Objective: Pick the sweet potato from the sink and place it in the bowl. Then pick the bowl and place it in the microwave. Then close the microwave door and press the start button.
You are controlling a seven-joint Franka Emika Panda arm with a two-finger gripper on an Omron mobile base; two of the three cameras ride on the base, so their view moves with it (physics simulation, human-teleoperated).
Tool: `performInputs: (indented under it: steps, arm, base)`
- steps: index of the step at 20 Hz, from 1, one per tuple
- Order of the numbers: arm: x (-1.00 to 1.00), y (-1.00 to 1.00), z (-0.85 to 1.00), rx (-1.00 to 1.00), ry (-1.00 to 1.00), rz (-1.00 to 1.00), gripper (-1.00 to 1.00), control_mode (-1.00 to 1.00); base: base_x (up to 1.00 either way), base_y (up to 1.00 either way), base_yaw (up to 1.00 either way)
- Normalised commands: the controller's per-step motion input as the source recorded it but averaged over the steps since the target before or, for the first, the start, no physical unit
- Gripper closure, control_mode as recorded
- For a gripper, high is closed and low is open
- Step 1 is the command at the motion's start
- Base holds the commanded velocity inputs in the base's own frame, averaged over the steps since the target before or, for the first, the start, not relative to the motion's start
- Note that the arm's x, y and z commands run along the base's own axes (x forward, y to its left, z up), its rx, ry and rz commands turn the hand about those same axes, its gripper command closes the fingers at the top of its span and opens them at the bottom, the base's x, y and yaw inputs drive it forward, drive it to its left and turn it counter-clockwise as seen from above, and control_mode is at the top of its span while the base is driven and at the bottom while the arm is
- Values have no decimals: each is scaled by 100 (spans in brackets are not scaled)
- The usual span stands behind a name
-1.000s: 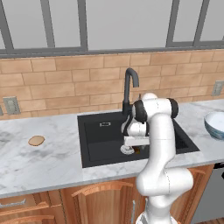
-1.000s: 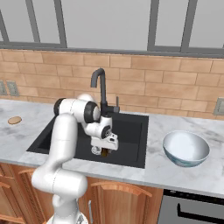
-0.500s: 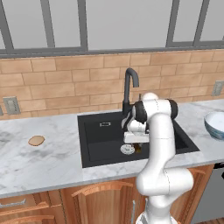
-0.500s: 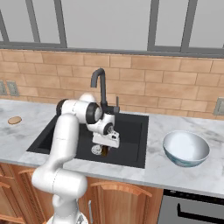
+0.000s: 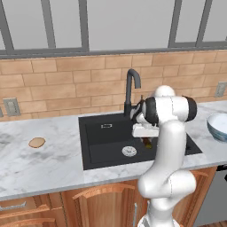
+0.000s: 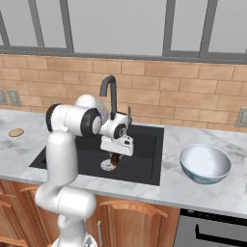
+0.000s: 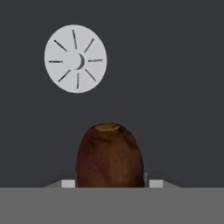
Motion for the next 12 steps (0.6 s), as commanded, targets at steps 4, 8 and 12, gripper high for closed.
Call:
performInputs:
  steps: [4,8,12]
  arm:
    - [-74,-50,100,0,-1,0,100,-100]
    - [-73,-67,100,-1,-4,0,100,-100]
    - [-48,-87,100,-6,-7,2,100,-100]
  base:
    - [0,0,0]
    - [0,0,0]
    - [0,0,0]
